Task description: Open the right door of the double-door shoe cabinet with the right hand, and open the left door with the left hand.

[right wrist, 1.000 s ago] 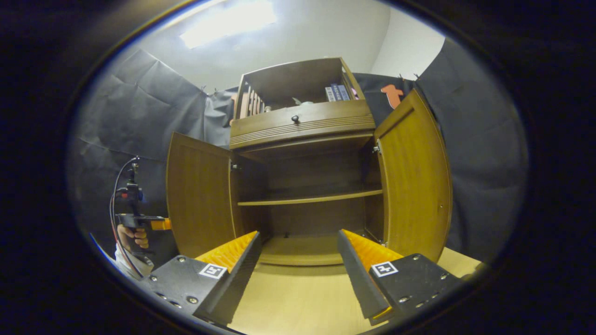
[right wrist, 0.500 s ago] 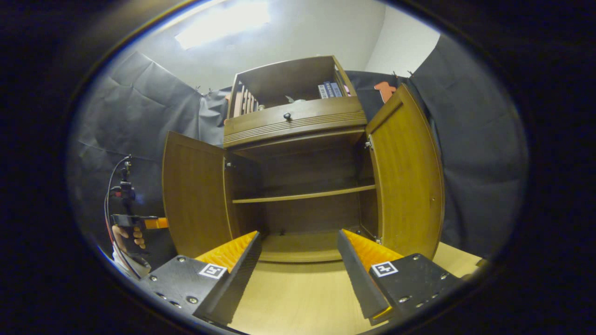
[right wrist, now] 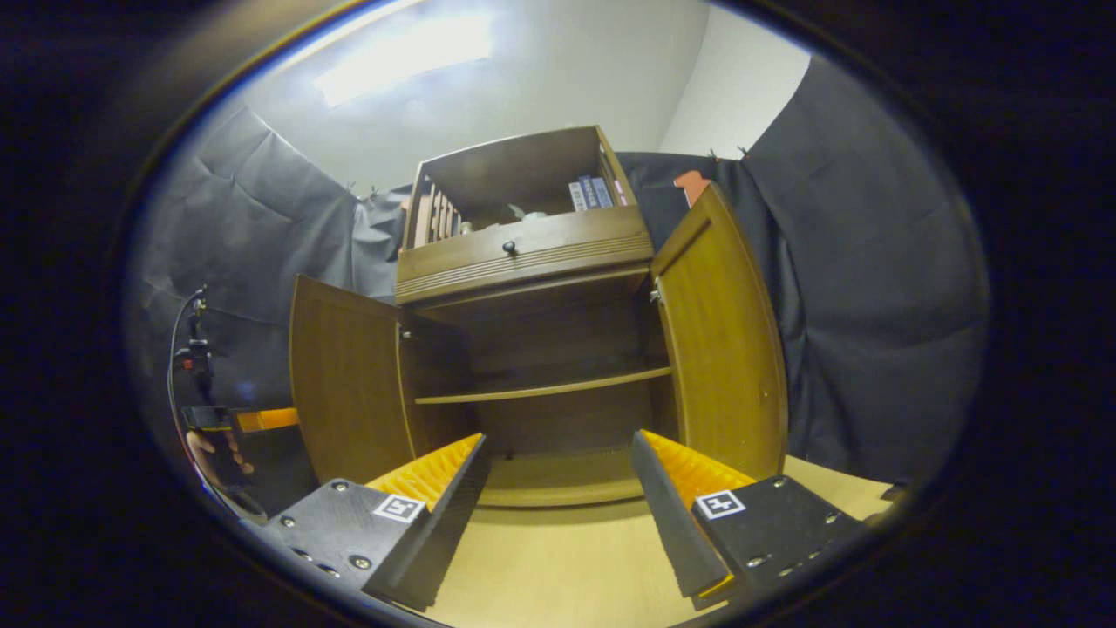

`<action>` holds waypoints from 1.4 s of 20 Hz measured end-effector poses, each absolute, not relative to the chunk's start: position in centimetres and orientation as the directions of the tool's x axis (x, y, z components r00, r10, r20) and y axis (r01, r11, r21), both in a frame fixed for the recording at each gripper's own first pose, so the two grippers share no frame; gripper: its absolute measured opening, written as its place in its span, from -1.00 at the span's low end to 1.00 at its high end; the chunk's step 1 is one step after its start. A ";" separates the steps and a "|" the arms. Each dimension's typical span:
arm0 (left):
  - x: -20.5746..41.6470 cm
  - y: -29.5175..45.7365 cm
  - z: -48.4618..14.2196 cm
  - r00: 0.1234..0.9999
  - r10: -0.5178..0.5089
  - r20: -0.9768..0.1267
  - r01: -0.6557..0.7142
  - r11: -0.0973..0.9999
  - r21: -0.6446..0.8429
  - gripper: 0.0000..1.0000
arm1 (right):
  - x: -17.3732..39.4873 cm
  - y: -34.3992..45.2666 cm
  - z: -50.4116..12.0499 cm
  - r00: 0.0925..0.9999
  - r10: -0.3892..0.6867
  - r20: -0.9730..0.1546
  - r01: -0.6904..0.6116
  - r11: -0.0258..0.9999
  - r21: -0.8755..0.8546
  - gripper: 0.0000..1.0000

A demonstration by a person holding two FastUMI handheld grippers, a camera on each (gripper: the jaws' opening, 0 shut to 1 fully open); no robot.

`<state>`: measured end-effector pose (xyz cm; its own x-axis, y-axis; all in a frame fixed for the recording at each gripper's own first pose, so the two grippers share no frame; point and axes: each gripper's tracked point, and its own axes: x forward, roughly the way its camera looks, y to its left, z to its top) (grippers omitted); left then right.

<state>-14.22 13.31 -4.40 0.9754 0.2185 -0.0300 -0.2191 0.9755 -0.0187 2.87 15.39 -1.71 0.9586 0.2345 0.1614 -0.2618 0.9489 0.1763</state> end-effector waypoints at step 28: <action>0.8 -11.9 -6.2 0.994 0.093 -0.054 -0.091 0.995 0.027 0.92 | 7.7 4.3 -1.7 0.995 0.086 0.056 -0.090 0.993 0.076 0.96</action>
